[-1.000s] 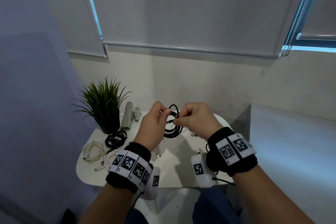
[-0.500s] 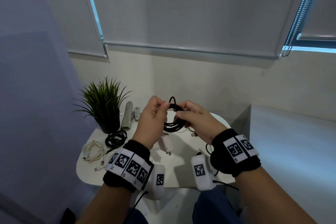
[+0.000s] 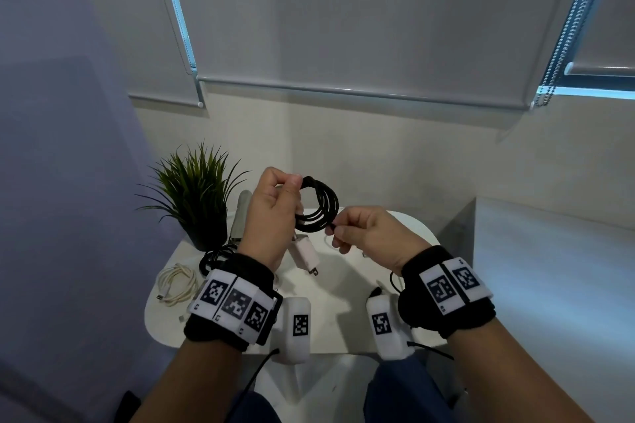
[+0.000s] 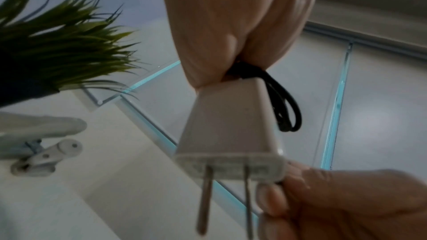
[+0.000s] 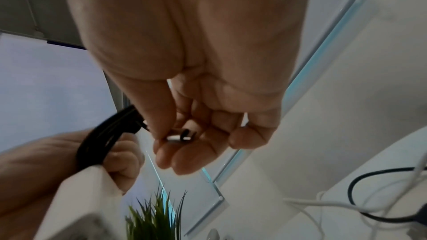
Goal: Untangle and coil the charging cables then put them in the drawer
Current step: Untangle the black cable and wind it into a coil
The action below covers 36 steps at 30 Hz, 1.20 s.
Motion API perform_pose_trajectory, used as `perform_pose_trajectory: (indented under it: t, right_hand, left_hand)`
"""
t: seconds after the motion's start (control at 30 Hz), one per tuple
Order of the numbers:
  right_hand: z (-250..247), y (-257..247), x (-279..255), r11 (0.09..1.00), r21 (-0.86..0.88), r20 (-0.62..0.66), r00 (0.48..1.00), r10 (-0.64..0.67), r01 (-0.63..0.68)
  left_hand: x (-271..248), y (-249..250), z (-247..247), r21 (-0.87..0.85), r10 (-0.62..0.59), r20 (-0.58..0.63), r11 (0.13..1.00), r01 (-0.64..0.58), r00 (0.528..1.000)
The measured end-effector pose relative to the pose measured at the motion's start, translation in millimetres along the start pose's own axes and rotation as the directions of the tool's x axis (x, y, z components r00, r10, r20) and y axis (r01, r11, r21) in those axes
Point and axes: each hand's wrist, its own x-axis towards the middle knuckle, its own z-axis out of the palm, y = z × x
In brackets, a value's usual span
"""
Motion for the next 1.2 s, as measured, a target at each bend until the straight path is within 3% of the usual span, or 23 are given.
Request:
perform_pose_trajectory:
  t: [0.17,0.27,0.43,0.63,0.93,1.2]
  right_hand:
    - [-10,2,3,0.993,0.028,-0.039,0.993,0.112,-0.111]
    - [-9,4,5,0.983,0.067,-0.023,0.984,0.175,-0.174]
    - [-4,6,4,0.95,0.255,0.018,0.984,0.179,-0.177]
    - [6,11,5,0.88,0.43,0.027,0.977,0.21,-0.201]
    - [14,6,9,0.833,0.55,-0.1,0.986,0.132,-0.056]
    - [20,6,13,0.903,0.428,-0.213,0.975,0.06,0.037]
  left_hand:
    - [2,-6,-10,0.243,0.065,0.025,0.967,-0.069,0.998]
    - [0,-10,-10,0.434,0.17,0.06,0.883,-0.179,0.984]
    - [-4,-13,-6,0.578,0.259,0.065,0.778,-0.248,0.964]
    - [-9,-12,0,0.523,0.259,0.023,0.82,-0.233,0.965]
    - [-8,-21,4,0.263,0.118,-0.078,0.96,-0.094,0.99]
    - [-10,-24,4,0.263,0.097,-0.114,0.963,-0.064,0.989]
